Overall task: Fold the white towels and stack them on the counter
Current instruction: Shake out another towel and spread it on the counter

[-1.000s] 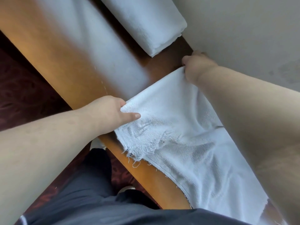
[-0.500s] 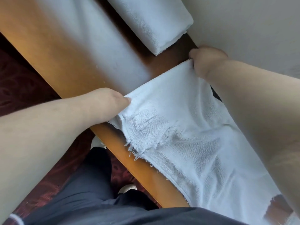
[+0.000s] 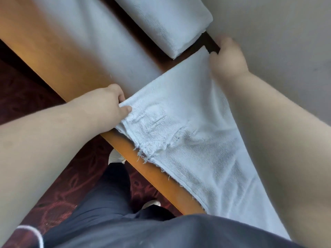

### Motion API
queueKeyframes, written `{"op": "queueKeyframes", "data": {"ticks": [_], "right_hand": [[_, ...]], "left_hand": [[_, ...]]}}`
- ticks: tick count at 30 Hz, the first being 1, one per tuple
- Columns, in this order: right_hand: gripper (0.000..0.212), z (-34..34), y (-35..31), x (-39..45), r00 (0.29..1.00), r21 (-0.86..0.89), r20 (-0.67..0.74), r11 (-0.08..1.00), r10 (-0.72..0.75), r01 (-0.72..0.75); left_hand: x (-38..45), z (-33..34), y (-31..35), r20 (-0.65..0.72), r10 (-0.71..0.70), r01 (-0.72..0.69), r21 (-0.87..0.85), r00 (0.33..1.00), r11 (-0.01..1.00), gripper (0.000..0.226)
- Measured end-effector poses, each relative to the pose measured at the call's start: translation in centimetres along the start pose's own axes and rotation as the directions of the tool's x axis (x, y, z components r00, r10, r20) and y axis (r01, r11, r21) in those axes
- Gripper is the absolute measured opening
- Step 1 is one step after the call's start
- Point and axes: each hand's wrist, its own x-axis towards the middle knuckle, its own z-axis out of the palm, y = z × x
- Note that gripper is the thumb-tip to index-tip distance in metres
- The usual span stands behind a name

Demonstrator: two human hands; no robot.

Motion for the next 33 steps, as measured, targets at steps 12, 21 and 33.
{"op": "queueKeyframes", "data": {"ticks": [12,21,33], "right_hand": [[0.066,1.4,12.3,-28.0,0.970,-0.100,0.070,0.969,0.234,-0.227],[0.072,-0.1,20.4,-38.0,0.780,-0.072,0.156,0.794,0.606,-0.603],[0.063,-0.5,23.5,-46.3,0.208,0.600,0.191,0.053,0.959,-0.798]], "left_hand": [[-6.8,5.9,8.7,0.139,0.493,-0.507,0.371,0.859,0.778,0.060],[-8.3,6.5,18.6,0.134,0.345,-0.318,0.765,0.929,0.560,0.040],[-12.5,15.1,34.6,0.569,0.739,-0.879,0.472,0.362,0.068,0.040]]}}
